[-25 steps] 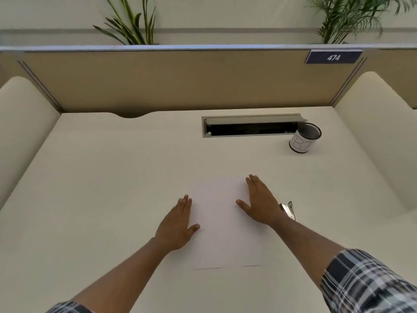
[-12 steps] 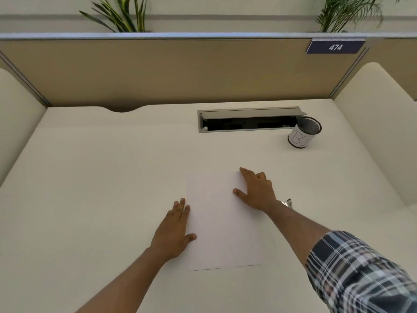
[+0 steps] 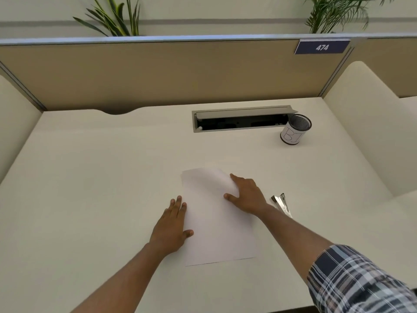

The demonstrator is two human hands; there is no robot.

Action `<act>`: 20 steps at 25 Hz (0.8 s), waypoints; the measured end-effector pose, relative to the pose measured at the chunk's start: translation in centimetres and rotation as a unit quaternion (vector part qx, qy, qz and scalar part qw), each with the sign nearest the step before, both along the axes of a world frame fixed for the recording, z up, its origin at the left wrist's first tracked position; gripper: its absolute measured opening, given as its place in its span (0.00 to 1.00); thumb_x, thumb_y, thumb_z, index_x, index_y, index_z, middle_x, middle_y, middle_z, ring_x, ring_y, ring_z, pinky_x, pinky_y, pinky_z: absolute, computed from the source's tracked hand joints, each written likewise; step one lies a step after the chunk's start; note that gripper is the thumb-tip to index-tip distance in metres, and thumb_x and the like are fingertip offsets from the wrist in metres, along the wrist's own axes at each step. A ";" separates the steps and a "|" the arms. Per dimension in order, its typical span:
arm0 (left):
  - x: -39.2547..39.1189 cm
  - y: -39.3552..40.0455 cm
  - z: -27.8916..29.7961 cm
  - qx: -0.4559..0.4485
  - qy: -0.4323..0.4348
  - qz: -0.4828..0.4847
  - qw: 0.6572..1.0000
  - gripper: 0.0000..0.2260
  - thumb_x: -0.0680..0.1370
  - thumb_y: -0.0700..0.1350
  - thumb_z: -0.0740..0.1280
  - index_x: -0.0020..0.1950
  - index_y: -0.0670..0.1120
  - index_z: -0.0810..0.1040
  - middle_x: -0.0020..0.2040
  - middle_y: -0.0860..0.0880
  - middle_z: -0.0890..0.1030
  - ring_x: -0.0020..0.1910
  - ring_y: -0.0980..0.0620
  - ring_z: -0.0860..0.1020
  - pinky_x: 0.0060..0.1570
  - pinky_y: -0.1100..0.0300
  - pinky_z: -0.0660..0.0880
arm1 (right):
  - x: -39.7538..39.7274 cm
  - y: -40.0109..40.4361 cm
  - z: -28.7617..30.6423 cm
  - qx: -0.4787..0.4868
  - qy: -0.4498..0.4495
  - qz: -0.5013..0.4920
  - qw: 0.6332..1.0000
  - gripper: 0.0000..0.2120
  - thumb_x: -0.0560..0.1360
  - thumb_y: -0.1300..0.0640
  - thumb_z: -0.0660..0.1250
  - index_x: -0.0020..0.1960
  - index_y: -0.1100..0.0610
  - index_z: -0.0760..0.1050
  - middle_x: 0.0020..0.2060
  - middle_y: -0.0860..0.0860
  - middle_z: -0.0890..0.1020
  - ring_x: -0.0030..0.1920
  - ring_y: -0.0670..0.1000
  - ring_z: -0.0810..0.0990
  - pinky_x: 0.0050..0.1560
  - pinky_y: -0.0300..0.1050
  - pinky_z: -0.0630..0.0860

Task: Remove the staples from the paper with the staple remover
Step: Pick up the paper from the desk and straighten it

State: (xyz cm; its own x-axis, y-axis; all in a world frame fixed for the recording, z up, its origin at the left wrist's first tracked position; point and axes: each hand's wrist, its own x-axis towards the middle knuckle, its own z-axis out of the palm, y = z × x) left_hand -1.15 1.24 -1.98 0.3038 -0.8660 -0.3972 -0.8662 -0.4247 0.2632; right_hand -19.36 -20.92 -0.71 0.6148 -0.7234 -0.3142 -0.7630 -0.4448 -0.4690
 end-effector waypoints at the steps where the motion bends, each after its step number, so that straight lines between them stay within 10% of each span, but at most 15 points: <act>1: 0.0 0.0 0.1 0.002 0.001 0.002 1.000 0.39 0.82 0.58 0.62 0.82 0.43 0.44 0.82 0.46 0.35 0.82 0.47 0.39 0.79 0.54 0.45 | -0.2 0.7 0.0 0.041 -0.055 -0.045 0.997 0.40 0.76 0.41 0.70 0.82 0.49 0.56 0.77 0.47 0.68 0.76 0.52 0.64 0.72 0.50 0.66; 7: -0.1 -0.4 0.2 0.009 0.007 0.013 1.000 0.39 0.81 0.57 0.63 0.83 0.43 0.44 0.82 0.47 0.36 0.82 0.47 0.39 0.80 0.52 0.46 | -2.9 6.2 -0.8 0.220 -0.260 -0.339 0.877 0.35 0.74 0.60 0.76 0.76 0.53 0.65 0.62 0.49 0.79 0.59 0.51 0.79 0.58 0.47 0.76; 12: -0.6 0.4 -0.5 -0.071 0.122 0.101 0.985 0.41 0.79 0.55 0.68 0.83 0.46 0.48 0.83 0.50 0.42 0.82 0.50 0.42 0.79 0.52 0.44 | -4.6 7.2 -0.6 0.188 -0.257 -0.313 0.895 0.13 0.74 0.64 0.73 0.57 0.54 0.78 0.54 0.49 0.84 0.60 0.52 0.81 0.59 0.50 0.78; 20: -2.0 -0.8 3.4 -0.241 0.519 0.349 0.742 0.25 0.78 0.50 0.72 0.73 0.48 0.71 0.68 0.50 0.79 0.66 0.50 0.79 0.64 0.52 0.76 | -6.4 8.3 2.3 0.224 -0.349 -0.251 0.875 0.13 0.76 0.64 0.71 0.58 0.51 0.77 0.54 0.50 0.87 0.56 0.54 0.86 0.60 0.61 0.81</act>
